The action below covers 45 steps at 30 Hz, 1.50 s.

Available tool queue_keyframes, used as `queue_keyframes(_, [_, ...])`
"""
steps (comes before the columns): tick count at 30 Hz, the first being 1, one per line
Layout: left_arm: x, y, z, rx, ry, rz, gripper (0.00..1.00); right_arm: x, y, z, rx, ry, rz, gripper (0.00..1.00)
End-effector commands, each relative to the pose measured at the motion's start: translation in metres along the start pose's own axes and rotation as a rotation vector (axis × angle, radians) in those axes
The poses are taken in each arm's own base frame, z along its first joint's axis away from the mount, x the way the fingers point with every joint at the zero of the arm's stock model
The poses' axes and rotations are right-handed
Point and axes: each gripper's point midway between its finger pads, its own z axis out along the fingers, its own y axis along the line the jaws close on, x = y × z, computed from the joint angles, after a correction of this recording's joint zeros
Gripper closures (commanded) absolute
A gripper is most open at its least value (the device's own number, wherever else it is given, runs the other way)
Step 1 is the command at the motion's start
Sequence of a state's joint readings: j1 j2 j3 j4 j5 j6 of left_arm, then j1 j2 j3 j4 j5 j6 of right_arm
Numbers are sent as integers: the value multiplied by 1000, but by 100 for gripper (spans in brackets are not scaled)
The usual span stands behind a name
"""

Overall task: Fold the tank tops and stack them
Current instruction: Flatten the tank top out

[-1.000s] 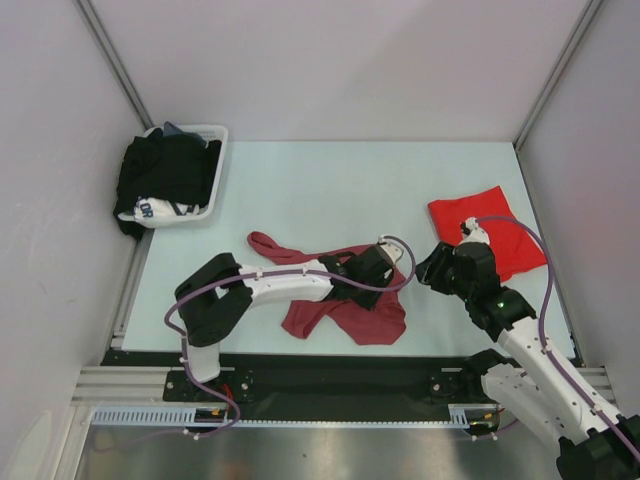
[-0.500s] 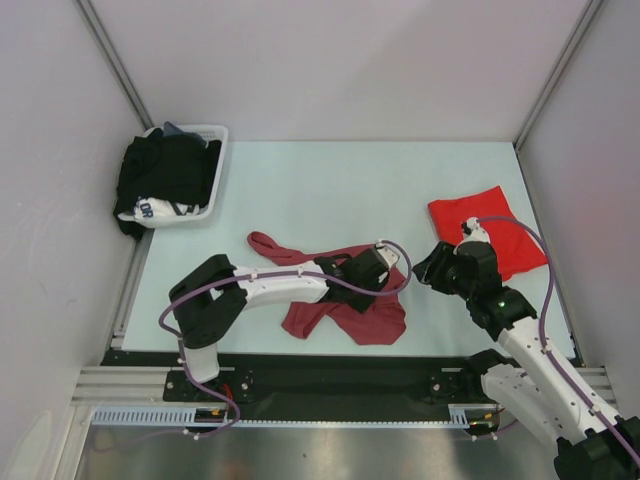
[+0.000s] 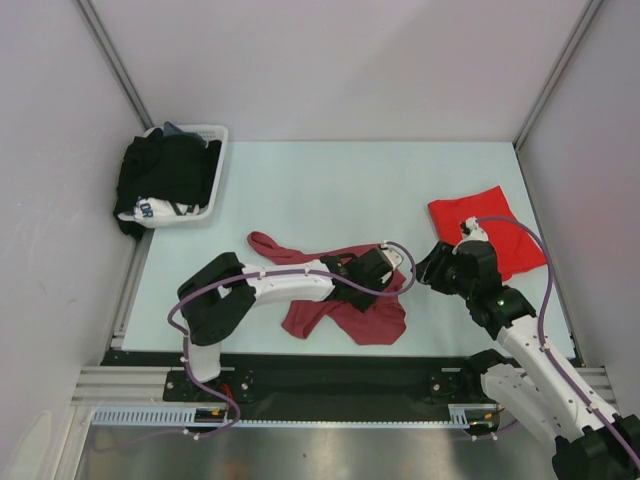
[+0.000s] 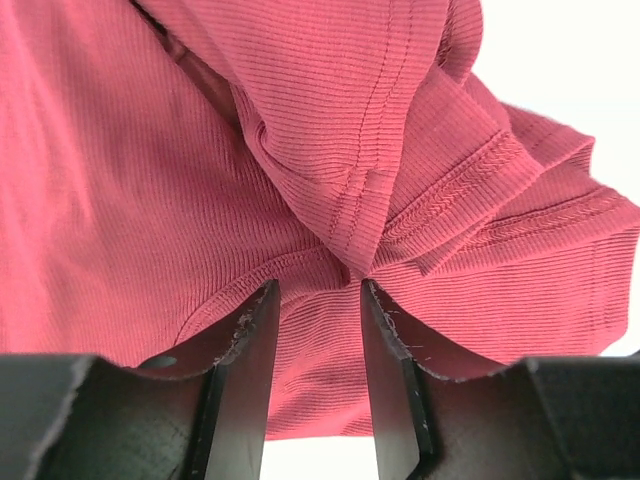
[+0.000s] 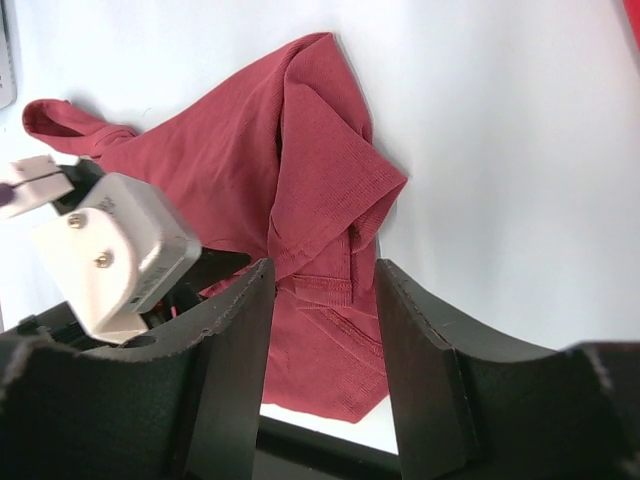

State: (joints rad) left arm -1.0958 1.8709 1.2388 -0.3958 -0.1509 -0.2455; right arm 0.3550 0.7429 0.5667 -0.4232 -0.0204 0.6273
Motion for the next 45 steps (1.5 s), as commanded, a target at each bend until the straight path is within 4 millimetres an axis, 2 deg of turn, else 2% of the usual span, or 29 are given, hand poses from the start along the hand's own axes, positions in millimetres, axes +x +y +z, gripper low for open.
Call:
queue_keyframes(1, [-15, -4, 0, 9, -27, 32, 57, -11, 9, -3, -38, -30, -16, 49])
queue_keyframes(6, [-14, -4, 11, -3, -9, 41, 60, -11, 8, -2, -37, -29, -6, 49])
queue_keyframes(9, [-17, -4, 15, -10, -25, 37, 78, -12, 8, -4, -39, -36, -7, 49])
queue_keyframes(10, [-21, -3, 15, -13, -42, 34, 100, -12, 7, -3, -35, -37, -6, 49])
queue_keyframes(12, [-25, 2, 11, -40, -63, 24, 100, -11, 5, -1, -33, -35, -6, 49])
queue_keyframes(13, [-31, 7, 1, -61, -87, 15, 100, -7, 6, 0, -43, -21, -11, 50])
queue_keyframes(15, [-29, 21, -14, -110, -98, 4, 100, -1, 8, 4, -66, 7, -26, 53])
queue_keyframes(16, [-39, 26, -36, -107, -142, -13, 100, 5, 12, 6, -90, 41, -36, 55])
queue_keyframes(18, [-27, 41, -51, -106, -131, -56, 100, 12, 17, 10, -126, 77, -54, 55])
queue_keyframes(19, [-34, 46, -73, -83, -182, -87, 100, 21, 19, 13, -146, 118, -60, 54])
queue_keyframes(20, [-18, 52, -74, -69, -161, -110, 100, 28, 24, 14, -163, 141, -71, 53])
queue_keyframes(21, [-18, 61, -80, -35, -176, -175, 100, 30, 29, 17, -185, 142, -79, 53])
queue_keyframes(22, [-21, 66, -96, -7, -222, -210, 100, 37, 31, 20, -190, 166, -90, 52])
queue_keyframes(23, [-4, 71, -93, 2, -201, -238, 100, 46, 39, 21, -211, 191, -106, 51])
queue_keyframes(25, [-5, 83, -105, 29, -251, -307, 100, 57, 47, 29, -213, 219, -131, 48])
queue_keyframes(26, [7, 88, -101, 23, -237, -322, 100, 62, 51, 32, -211, 232, -142, 46])
queue_keyframes(27, [9, 95, -103, 7, -244, -344, 100, 72, 60, 32, -218, 246, -183, 45])
queue_keyframes(28, [14, 99, -103, -2, -241, -356, 100, 73, 66, 35, -209, 250, -200, 42])
queue_keyframes(29, [16, 105, -103, -13, -243, -374, 100, 85, 63, 40, -164, 287, -223, 41])
queue_keyframes(31, [18, 109, -103, -16, -246, -396, 100, 95, 63, 45, -98, 278, -293, 42])
queue_keyframes(35, [16, 116, -104, -25, -260, -424, 100, 98, 56, 53, 35, 246, -393, 48])
queue_keyframes(37, [14, 120, -107, -41, -272, -432, 100, 98, 56, 58, 59, 238, -418, 54])
queue_keyframes(45, [10, 132, -111, -70, -289, -460, 100, 100, 45, 73, 153, 243, -443, 56])
